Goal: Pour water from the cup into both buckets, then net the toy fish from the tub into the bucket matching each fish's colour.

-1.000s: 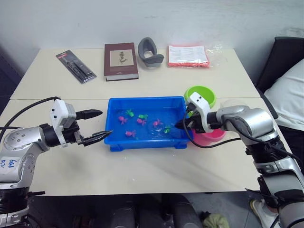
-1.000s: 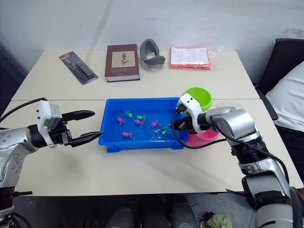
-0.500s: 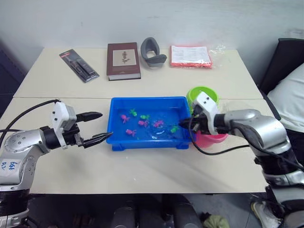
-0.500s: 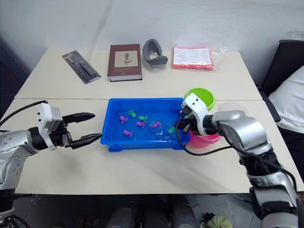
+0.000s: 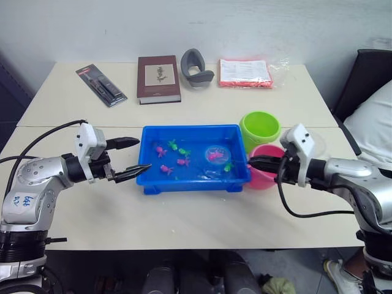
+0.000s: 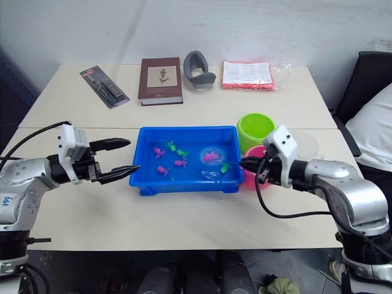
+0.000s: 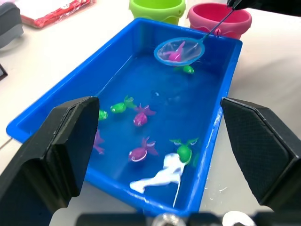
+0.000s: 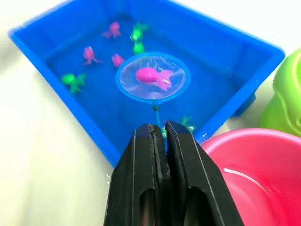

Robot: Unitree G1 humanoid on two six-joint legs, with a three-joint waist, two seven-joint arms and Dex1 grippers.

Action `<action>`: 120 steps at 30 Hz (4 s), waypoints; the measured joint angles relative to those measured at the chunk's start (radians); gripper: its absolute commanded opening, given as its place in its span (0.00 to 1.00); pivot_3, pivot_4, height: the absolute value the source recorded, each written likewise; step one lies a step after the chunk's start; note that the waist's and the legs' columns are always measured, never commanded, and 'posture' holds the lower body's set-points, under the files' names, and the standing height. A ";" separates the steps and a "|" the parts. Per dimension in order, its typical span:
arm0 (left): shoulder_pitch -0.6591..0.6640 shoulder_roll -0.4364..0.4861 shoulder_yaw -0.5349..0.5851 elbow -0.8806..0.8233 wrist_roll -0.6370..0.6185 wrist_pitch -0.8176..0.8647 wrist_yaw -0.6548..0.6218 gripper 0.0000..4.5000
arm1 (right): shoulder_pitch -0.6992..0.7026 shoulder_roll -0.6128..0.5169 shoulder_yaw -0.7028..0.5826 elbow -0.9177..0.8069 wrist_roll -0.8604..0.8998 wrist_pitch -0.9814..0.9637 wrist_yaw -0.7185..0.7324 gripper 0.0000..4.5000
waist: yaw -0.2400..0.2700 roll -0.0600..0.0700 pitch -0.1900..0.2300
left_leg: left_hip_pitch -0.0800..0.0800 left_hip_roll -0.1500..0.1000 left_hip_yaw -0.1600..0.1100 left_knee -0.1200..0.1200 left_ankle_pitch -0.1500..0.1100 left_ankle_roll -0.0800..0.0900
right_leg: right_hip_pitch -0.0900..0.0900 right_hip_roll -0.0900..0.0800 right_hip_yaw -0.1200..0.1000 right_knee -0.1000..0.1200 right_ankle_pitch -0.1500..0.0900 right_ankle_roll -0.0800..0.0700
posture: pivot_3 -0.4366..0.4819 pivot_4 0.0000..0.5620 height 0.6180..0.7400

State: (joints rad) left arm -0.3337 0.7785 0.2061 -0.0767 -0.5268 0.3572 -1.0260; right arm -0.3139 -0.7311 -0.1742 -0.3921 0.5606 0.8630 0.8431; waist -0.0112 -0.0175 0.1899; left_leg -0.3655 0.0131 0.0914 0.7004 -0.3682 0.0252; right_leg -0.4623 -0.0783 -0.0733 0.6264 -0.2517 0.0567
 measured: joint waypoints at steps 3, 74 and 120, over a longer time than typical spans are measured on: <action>-0.017 -0.006 -0.003 0.015 0.001 -0.004 -0.003 0.98 | 0.055 0.011 -0.033 0.000 -0.001 -0.075 0.006 0.00 | 0.003 0.000 0.000 | 0.001 0.000 0.001 0.000 0.000 0.000 | 0.000 0.000 0.001 0.001 0.000 0.000 | 0.48 0.27 1.00; -0.106 0.051 0.002 0.240 0.059 -0.121 -0.169 0.98 | 0.329 -0.199 -0.097 -0.010 0.032 -0.770 -0.156 0.00 | -0.011 -0.001 0.000 | 0.028 0.002 0.005 -0.003 -0.002 -0.001 | 0.020 0.000 0.009 0.000 -0.001 -0.002 | 0.48 0.27 1.00; 0.024 0.054 -0.009 0.163 0.137 -0.157 -0.110 0.98 | -0.435 0.224 0.523 0.819 -0.702 -1.131 0.142 0.00 | -0.020 -0.001 0.000 | 0.010 0.001 0.003 -0.001 -0.002 0.000 | 0.007 -0.001 0.003 0.001 -0.001 -0.001 | 0.48 0.27 1.00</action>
State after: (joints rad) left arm -0.3094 0.8328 0.1969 0.0862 -0.3896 0.2002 -1.1364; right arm -0.7489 -0.5069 0.3487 0.4264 -0.1418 -0.2682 0.9852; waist -0.0310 -0.0188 0.1898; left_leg -0.3559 0.0143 0.0941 0.6991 -0.3697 0.0249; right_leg -0.4556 -0.0789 -0.0704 0.6273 -0.2524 0.0555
